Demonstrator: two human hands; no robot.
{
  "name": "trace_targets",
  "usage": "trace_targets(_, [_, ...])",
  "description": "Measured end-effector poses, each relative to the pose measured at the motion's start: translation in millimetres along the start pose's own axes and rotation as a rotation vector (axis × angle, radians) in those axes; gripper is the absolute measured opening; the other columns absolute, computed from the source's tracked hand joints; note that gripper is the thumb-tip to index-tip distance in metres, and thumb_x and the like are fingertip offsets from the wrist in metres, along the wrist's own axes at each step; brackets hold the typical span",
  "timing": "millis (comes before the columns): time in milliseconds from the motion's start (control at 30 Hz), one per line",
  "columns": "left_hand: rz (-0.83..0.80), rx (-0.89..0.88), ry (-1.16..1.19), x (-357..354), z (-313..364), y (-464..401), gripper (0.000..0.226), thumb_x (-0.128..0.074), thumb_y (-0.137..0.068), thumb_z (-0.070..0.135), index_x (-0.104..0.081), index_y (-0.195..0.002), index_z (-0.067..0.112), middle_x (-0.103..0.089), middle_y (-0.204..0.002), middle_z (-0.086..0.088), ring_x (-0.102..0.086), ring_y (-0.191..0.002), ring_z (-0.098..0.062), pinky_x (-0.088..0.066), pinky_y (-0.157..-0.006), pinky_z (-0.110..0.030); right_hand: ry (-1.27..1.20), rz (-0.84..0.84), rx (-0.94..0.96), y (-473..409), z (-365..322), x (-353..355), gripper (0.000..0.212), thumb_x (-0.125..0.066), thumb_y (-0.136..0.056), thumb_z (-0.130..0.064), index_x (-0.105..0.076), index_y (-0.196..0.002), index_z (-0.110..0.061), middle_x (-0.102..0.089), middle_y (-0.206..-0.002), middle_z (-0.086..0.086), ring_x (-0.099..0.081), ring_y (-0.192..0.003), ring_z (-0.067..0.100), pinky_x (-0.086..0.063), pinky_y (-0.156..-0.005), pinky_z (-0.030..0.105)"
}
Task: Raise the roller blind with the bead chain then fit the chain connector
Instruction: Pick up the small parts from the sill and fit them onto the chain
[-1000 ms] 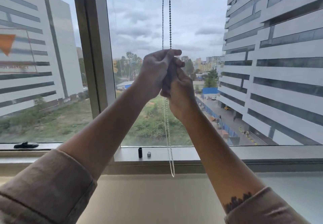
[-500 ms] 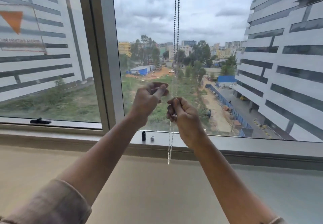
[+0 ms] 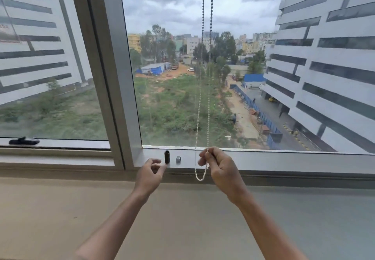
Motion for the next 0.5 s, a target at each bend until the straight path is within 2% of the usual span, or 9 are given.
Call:
trace_targets(100, [-0.009,-0.037,-0.085,-6.3,-14.9,-29.6,0.035,-0.079,-0.099,0.021,-0.070,-0.130,0.007,-0.077,-0.107,-0.009,-0.073,-0.095,-0.024,-0.057,-0.088,-0.034,0.052,-0.004,-0.023,-8.6,17.9,-9.0,0.017,-0.052,-0.109,-0.002,-0.068,-0.102,-0.005,-0.075,-0.089,0.019,-0.062,-0.071,0.003,-0.048,-0.070,0.017])
trace_targets(200, [-0.016,-0.091,-0.164,-13.4,-24.2,-57.2,0.047,-0.079,-0.099,0.018,-0.064,-0.142,0.006,-0.071,-0.128,-0.018,-0.069,-0.117,-0.031,-0.054,-0.099,-0.038,0.121,0.007,-0.052,-16.2,36.0,-17.7,0.015,-0.056,-0.108,-0.003,-0.069,-0.101,-0.008,-0.077,-0.087,0.009,-0.066,-0.075,0.005,-0.051,-0.073,0.018])
trace_targets(267, [-0.032,-0.125,-0.187,-20.2,-28.7,-74.9,0.055,-0.081,-0.097,0.015,-0.061,-0.146,0.002,-0.068,-0.137,-0.021,-0.067,-0.125,-0.035,-0.053,-0.106,-0.044,0.156,0.015,-0.070,-22.7,47.2,-24.5,0.015,-0.057,-0.108,-0.005,-0.070,-0.100,-0.010,-0.079,-0.087,0.003,-0.070,-0.081,0.011,-0.052,-0.077,0.019])
trace_targets(367, [-0.058,-0.147,-0.206,-30.8,-34.3,-95.8,0.059,-0.085,-0.094,0.013,-0.061,-0.146,-0.001,-0.068,-0.139,-0.024,-0.068,-0.124,-0.037,-0.053,-0.106,-0.046,0.181,0.034,-0.080,-32.2,58.4,-33.4,0.016,-0.059,-0.107,-0.006,-0.071,-0.100,-0.012,-0.079,-0.087,-0.002,-0.072,-0.084,0.010,-0.054,-0.081,0.020])
trace_targets(500, [-0.075,-0.135,-0.204,-41.4,-45.0,-115.2,0.056,-0.089,-0.090,0.012,-0.066,-0.139,-0.003,-0.073,-0.129,-0.022,-0.070,-0.118,-0.037,-0.054,-0.103,-0.046,0.202,0.075,-0.082,-41.6,72.0,-42.7,0.017,-0.060,-0.106,-0.004,-0.072,-0.098,-0.012,-0.080,-0.087,-0.002,-0.078,-0.092,0.009,-0.056,-0.085,0.017])
Point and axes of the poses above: each hand's wrist, its own y-axis away from the middle knuckle, its own x-axis out of the back of the hand, z = x × y, the point moved 2 cm from there along -y, towards the middle knuckle
